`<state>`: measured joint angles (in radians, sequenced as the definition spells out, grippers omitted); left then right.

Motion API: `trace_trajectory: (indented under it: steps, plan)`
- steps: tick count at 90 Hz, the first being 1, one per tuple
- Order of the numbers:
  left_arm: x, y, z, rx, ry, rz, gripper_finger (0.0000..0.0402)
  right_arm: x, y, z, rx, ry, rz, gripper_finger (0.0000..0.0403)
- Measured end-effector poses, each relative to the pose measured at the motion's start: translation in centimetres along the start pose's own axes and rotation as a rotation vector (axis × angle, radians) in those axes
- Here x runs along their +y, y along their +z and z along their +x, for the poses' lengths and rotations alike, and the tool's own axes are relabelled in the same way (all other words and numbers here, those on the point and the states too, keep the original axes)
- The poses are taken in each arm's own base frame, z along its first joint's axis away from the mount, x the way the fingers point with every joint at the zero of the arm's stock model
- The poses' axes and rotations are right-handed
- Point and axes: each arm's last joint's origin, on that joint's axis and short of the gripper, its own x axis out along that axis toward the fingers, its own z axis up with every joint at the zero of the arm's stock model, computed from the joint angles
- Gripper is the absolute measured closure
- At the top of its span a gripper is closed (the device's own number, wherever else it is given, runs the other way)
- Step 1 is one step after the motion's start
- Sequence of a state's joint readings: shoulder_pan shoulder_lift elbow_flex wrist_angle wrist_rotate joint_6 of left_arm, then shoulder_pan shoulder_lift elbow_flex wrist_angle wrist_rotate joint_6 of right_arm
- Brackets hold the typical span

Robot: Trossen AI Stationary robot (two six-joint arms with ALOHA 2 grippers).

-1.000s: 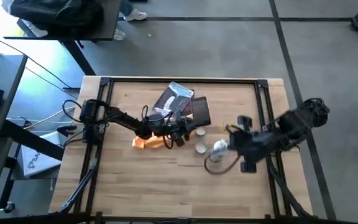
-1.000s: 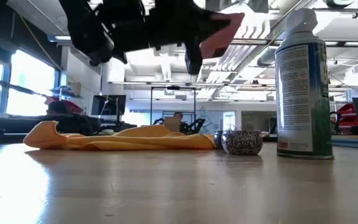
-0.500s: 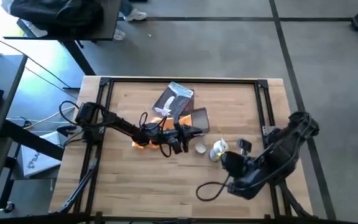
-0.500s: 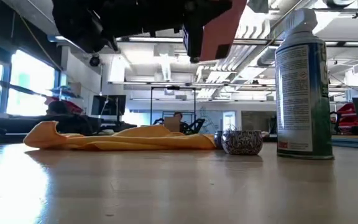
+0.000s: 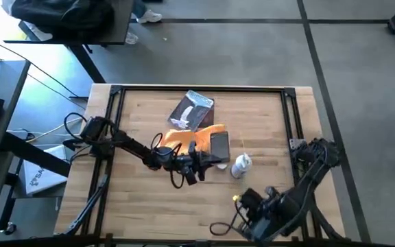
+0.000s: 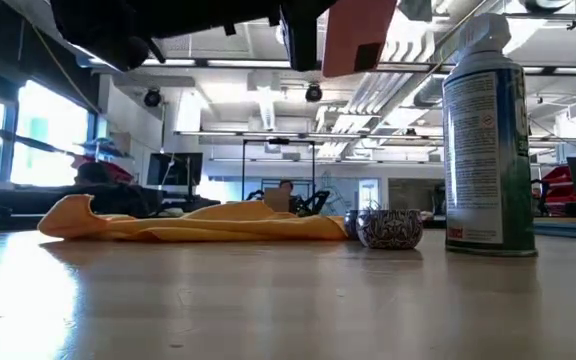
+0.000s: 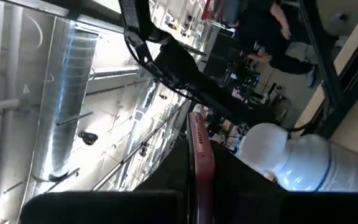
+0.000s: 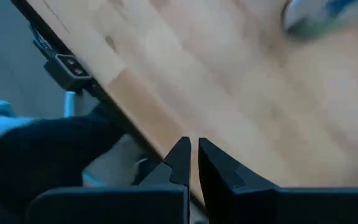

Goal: Apply microfiber cloth
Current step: Spray the pink phone using the white spray bottle

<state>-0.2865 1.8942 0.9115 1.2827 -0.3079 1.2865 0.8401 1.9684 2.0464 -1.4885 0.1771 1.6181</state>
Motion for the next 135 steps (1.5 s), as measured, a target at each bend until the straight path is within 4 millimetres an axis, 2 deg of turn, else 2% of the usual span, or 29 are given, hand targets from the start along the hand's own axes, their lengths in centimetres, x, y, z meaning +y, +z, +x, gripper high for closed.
trace_trajectory:
  steps: [15, 23, 32, 42, 56, 68, 81, 106, 119, 135]
  plan:
    - [-0.7, 2.3, -1.0, 0.086, 0.008, -0.002, 0.0391, 1.1, -3.2, 2.3, -0.038, -0.027, 0.192, 0.0376]
    - [-1.4, 3.8, -2.0, 0.059, -0.015, 0.001, 0.0391, 1.7, -4.5, 3.9, -0.059, -0.05, 0.29, 0.0352]
    - [-2.5, 4.9, -3.5, 0.001, -0.068, 0.01, 0.0391, 2.4, -5.4, 5.9, -0.071, -0.069, 0.395, 0.0321]
    - [-3.0, 5.7, -5.0, -0.009, -0.093, 0.031, 0.0391, 3.5, -5.4, 8.2, -0.068, -0.057, 0.417, 0.0285]
    - [-2.5, 6.3, -7.2, -0.007, -0.114, -0.001, 0.0391, 4.3, -3.8, 10.4, -0.084, -0.072, 0.464, 0.0249]
    - [-1.3, 6.4, -9.1, -0.026, -0.12, -0.095, 0.0391, 4.0, -1.6, 11.5, -0.211, -0.114, 0.53, 0.0238]
    - [0.2, 6.0, -11.5, -0.04, -0.129, -0.202, 0.0391, 2.3, 2.0, 12.0, -0.282, -0.311, 0.563, 0.0238]
    - [2.0, 5.2, -15.2, -0.055, -0.144, -0.415, 0.0391, -0.2, 7.1, 14.7, -0.306, -0.461, 0.63, 0.0238]
    - [2.3, 5.1, -16.3, -0.013, -0.126, -0.476, 0.0391, -1.7, 8.1, 16.3, -0.315, -0.544, 0.661, 0.0238]
    - [2.3, 5.4, -16.6, 0.016, -0.115, -0.484, 0.0391, -3.7, 8.8, 17.9, -0.341, -0.639, 0.691, 0.0238]
